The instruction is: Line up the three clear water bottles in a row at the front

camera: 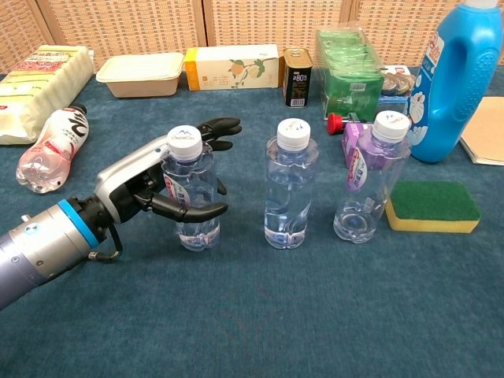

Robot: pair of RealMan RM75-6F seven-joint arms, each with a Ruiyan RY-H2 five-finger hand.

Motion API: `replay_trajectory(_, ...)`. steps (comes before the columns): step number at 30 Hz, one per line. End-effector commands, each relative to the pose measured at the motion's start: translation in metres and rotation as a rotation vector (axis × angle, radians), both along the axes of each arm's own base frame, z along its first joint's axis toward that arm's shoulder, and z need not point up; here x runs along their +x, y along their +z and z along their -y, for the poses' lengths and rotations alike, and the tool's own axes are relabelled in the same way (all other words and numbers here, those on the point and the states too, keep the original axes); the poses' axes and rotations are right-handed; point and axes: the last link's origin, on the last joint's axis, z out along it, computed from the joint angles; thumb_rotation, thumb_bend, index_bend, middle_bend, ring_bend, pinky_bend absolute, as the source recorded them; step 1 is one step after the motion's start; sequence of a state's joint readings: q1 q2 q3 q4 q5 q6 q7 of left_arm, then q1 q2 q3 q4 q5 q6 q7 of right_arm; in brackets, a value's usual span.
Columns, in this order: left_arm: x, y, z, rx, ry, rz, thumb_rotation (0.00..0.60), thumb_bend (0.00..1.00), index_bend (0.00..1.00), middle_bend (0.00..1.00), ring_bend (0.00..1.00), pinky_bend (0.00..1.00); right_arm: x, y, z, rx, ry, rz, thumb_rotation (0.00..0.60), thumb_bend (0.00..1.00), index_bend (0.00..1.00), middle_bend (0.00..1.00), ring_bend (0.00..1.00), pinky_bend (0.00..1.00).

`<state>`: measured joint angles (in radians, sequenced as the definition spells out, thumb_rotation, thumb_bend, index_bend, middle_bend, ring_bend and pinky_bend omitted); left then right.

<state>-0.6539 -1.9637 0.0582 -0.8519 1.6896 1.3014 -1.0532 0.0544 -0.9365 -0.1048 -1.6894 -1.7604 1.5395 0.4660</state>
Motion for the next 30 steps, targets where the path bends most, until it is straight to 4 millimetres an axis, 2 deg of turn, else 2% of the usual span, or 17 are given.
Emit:
replay_trajectory(1, 0.0, 0.002, 0.0, -0.015, -0.001, 0.004, 0.6, 0.21, 0.0, 0.0, 0.01, 0.28, 0.0, 0.0, 0.0, 0.0, 0.0, 0.001, 0.6, 0.0, 0.07, 0.0, 0.0, 0.0)
replay_trajectory(6, -0.001, 0.008, 0.0, -0.013, -0.002, 0.02, 0.6, 0.16, 0.0, 0.0, 0.0, 0.26, 0.0, 0.001, 0.0, 0.0, 0.0, 0.002, 0.6, 0.0, 0.07, 0.0, 0.0, 0.0)
replay_trajectory(15, -0.001, 0.023, 0.002, -0.002, -0.008, 0.051, 0.6, 0.16, 0.0, 0.0, 0.0, 0.26, 0.001, 0.001, -0.002, 0.0, 0.007, 0.006, 0.6, 0.0, 0.07, 0.0, 0.0, 0.0)
replay_trajectory(20, -0.003, 0.032, 0.003, 0.013, -0.011, 0.059, 0.6, 0.16, 0.0, 0.0, 0.0, 0.19, 0.002, 0.001, -0.002, 0.001, 0.011, 0.008, 0.6, 0.0, 0.07, 0.0, 0.0, 0.0)
replay_trajectory(26, -0.009, 0.054, 0.004, 0.049, -0.001, 0.095, 0.6, 0.16, 0.0, 0.0, 0.0, 0.16, 0.003, 0.001, -0.003, 0.008, 0.017, 0.007, 0.6, 0.0, 0.07, 0.0, 0.0, 0.0)
replay_trajectory(30, -0.014, 0.076, 0.006, 0.077, -0.002, 0.133, 0.6, 0.16, 0.0, 0.0, 0.0, 0.16, 0.004, 0.0, -0.004, 0.012, 0.023, 0.008, 0.6, 0.0, 0.07, 0.0, 0.0, 0.0)
